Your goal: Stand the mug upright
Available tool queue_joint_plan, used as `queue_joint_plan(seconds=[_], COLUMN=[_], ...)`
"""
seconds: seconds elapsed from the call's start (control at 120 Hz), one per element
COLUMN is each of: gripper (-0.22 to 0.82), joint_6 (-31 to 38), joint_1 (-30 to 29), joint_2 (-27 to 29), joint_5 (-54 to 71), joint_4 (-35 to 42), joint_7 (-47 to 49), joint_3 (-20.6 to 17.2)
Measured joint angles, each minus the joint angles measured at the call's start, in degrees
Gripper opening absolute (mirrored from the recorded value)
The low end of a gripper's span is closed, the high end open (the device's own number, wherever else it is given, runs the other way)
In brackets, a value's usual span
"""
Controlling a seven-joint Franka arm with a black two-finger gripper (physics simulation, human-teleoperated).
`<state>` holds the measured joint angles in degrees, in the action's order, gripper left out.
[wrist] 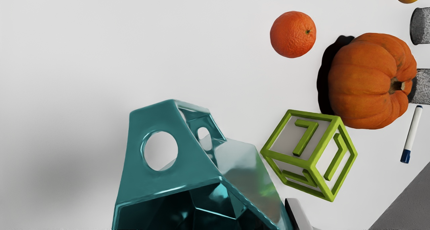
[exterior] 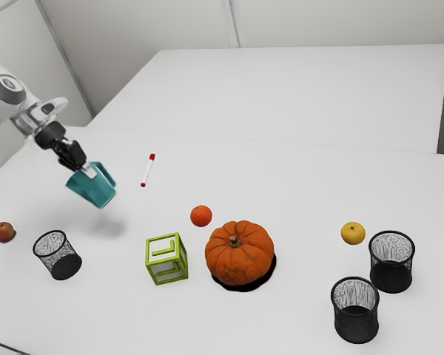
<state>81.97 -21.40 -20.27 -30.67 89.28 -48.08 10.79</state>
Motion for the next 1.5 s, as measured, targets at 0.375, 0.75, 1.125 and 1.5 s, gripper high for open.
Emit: queue_joint_plan(seconds=[0.375,0.75,1.125,1.5], gripper=[-0.18,-0.18,-0.18,0.25], joint_6=[17.53,33.69,41.46,43.85], joint_1=[6.6,7.18,7.21,7.69], joint_2=[7.84,12.73,10.98,9.89], joint_5=[17.99,27.99,34.92,35.28], joint_4=[9.21,21.55,26.68,27.29], joint_7=[10.48,22.46,32.77,38.22], joint_3=[-8.84,-16.36,-19.33,-19.73])
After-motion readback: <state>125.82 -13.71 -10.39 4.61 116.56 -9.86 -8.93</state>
